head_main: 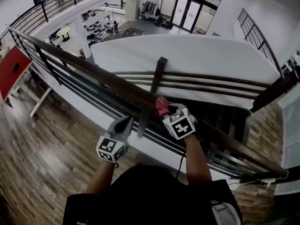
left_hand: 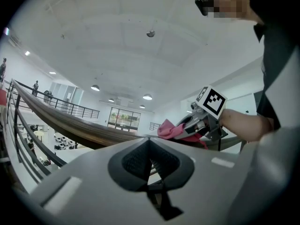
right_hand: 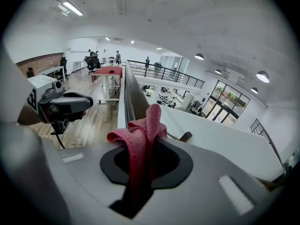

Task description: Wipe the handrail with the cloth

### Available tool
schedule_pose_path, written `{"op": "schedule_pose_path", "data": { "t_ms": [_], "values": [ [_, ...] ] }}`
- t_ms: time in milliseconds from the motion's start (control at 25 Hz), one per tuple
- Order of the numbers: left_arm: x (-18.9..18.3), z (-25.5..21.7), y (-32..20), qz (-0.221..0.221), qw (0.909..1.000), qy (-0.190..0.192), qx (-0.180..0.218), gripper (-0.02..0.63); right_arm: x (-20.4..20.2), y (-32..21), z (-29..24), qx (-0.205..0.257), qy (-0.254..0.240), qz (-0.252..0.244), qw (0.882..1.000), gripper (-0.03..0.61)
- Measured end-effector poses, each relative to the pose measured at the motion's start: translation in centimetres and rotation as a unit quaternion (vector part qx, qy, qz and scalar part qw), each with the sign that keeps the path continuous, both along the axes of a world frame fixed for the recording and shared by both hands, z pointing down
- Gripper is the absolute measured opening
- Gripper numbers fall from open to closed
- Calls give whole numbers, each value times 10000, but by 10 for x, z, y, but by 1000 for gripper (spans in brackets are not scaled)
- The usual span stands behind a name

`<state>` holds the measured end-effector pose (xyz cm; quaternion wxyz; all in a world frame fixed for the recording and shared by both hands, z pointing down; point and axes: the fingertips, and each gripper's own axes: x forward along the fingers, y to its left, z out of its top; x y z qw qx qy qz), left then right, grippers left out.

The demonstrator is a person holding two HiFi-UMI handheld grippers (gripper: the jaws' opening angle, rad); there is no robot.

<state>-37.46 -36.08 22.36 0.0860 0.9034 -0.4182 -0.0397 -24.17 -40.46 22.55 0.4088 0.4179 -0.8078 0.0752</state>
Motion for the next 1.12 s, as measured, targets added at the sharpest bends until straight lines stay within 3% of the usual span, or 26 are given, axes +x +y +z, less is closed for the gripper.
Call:
{"op": "schedule_pose_path", "data": {
  "t_ms": [360,560,640,680,760,880,960,1120],
  "values": [
    [-21,10,12,-215,9996,108,-172,0,-19,-8,-1,118,24,-62,9999,52],
    [-24,21,16,-233,9988,225,-360,0,-33,-11,-3,519,45,-113,9986,52],
    [-22,20,16,-221,9987,280,-374,0,-47,-3,-7,558,-358,-339,9972,52],
    [-20,17,16,-205,9987,305,-349,0,-54,6,-14,520,-832,-434,9942,52],
    [-11,7,16,-96,9991,339,-254,0,-57,26,-41,510,-2187,-475,9733,52],
    [18,-7,19,310,9993,218,-69,0,-25,56,-92,941,-3950,-201,9136,52],
    [44,-17,21,660,9977,148,82,0,9,75,-116,1348,-4517,8,8819,52],
    [93,-30,34,1383,9899,184,236,0,74,114,-131,2033,-4825,632,8496,52]
  ]
}}
